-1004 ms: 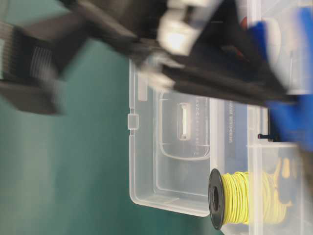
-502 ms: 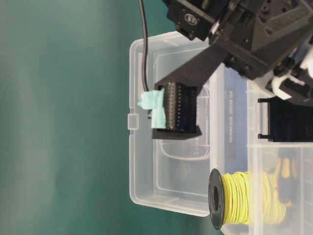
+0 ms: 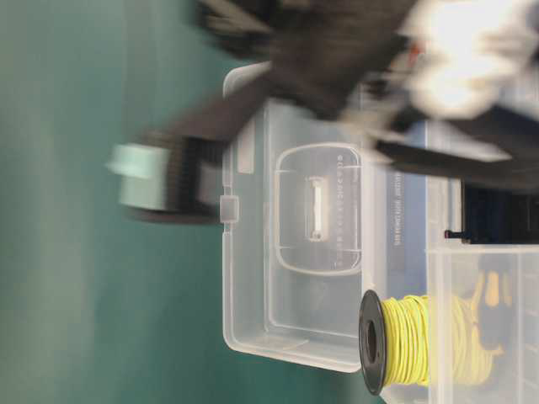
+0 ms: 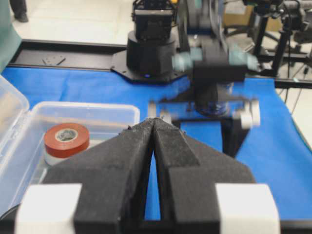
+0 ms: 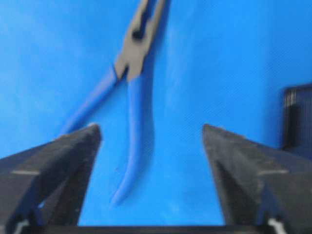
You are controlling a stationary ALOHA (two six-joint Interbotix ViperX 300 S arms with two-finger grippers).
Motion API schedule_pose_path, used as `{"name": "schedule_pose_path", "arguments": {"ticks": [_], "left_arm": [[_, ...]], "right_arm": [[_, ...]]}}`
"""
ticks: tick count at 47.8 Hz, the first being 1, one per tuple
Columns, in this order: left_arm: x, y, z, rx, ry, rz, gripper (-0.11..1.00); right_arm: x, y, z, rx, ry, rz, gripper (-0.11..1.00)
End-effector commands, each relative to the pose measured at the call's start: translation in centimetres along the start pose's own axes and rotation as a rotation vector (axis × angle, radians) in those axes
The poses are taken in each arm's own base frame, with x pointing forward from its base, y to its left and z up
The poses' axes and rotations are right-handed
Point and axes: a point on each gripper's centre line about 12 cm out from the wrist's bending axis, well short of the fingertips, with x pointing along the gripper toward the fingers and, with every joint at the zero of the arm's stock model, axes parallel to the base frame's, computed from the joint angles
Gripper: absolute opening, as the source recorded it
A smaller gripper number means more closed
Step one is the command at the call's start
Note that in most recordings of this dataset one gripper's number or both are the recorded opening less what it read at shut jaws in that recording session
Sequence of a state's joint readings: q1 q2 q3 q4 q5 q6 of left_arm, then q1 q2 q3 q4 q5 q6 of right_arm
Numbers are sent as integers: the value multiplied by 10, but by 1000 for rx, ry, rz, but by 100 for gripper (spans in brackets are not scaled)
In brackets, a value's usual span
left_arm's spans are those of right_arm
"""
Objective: Pick the nipper from the toolbox among several items.
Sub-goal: 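Open the right gripper to drop the pliers on the table, then withdraw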
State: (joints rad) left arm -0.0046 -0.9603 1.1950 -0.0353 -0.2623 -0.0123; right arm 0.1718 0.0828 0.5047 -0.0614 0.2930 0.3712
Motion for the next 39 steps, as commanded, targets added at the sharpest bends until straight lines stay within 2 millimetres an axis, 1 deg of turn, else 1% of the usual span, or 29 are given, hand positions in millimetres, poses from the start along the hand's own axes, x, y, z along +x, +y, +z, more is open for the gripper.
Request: {"name": "schedule_pose_path", "arguments": {"ticks": [1,4,9,12,20,25,30,31,36,39], "left_arm": [[2,0,3,-3,-8,0,0],[1,0,3,-3,-9,0,0],[1,0,3,-3,-8,0,0],[1,0,3,-3,-8,0,0],[1,0,3,-3,-8,0,0],[1,0,3,-3,-6,0,0],[2,0,1,-3,-2,0,0],[2,0,1,-3,-2,0,0],[1,0,2,-3,-3,0,0],[1,0,2,-3,-3,0,0]], "right_arm": [[-44,4,20,-32,-87,12,77],[-66,3,22,-59,-124,10,78],[-100,-4,17,-100,-186,-2,78],[-116,-11,10,-105,-214,-8,78],[-154,-28,-22,-104,-315,3,78],[-171,-35,-44,-102,-384,21,78],[-182,-44,-67,-96,-445,35,78],[-183,-46,-74,-94,-459,36,78],[-186,-55,-96,-86,-496,38,78],[-187,-59,-106,-80,-517,39,78]]}}
